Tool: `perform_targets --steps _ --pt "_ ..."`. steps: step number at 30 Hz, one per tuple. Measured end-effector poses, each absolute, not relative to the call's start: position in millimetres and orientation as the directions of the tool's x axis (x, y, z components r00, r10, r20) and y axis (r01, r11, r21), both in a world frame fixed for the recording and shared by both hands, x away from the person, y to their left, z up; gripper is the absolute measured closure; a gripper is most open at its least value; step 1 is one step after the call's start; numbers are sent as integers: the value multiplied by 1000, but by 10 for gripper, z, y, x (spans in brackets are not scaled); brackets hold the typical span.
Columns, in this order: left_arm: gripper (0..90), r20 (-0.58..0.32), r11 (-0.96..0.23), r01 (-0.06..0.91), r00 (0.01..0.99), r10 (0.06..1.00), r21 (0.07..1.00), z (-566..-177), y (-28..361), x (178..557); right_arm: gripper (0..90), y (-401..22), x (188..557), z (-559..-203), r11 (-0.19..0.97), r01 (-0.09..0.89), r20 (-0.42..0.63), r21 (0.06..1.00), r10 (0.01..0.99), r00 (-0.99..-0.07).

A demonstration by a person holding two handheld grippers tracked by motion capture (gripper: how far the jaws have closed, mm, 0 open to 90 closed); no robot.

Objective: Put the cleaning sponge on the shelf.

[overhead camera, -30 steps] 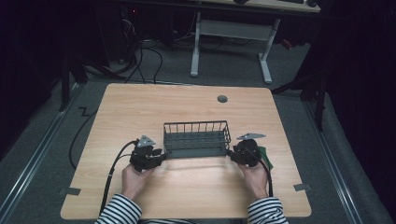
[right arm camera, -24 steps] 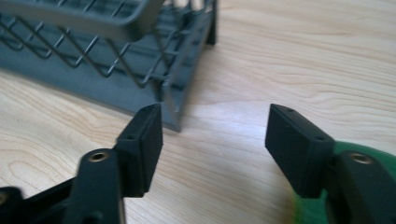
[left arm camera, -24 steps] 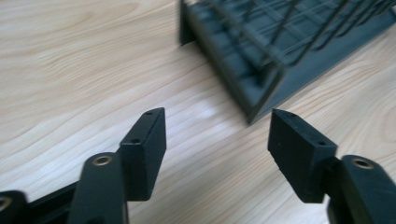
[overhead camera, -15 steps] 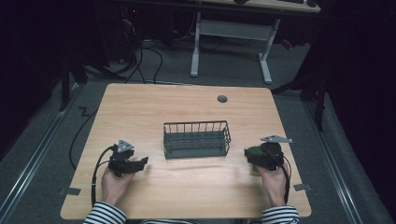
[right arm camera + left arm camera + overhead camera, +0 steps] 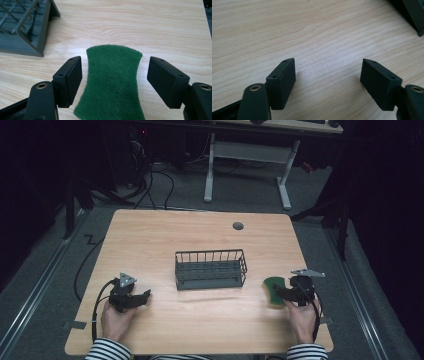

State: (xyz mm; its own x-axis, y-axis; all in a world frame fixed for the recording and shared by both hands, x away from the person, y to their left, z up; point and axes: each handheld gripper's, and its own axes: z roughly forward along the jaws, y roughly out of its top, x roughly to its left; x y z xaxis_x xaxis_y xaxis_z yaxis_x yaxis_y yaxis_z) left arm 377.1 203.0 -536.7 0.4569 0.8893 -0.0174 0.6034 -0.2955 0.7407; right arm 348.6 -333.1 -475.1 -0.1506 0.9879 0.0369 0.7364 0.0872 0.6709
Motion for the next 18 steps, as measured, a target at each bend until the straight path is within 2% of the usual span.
perform_targets --steps 14,18 --pt "265 -19 -286 607 445 895 741 -5370 2029 3751 222 -3264 3593 -4941 123 792 8 598 987 -160" --pt "265 -19 -286 607 445 895 742 -5370 2029 3752 249 -3241 3620 -4972 143 795 -18 590 986 -165"
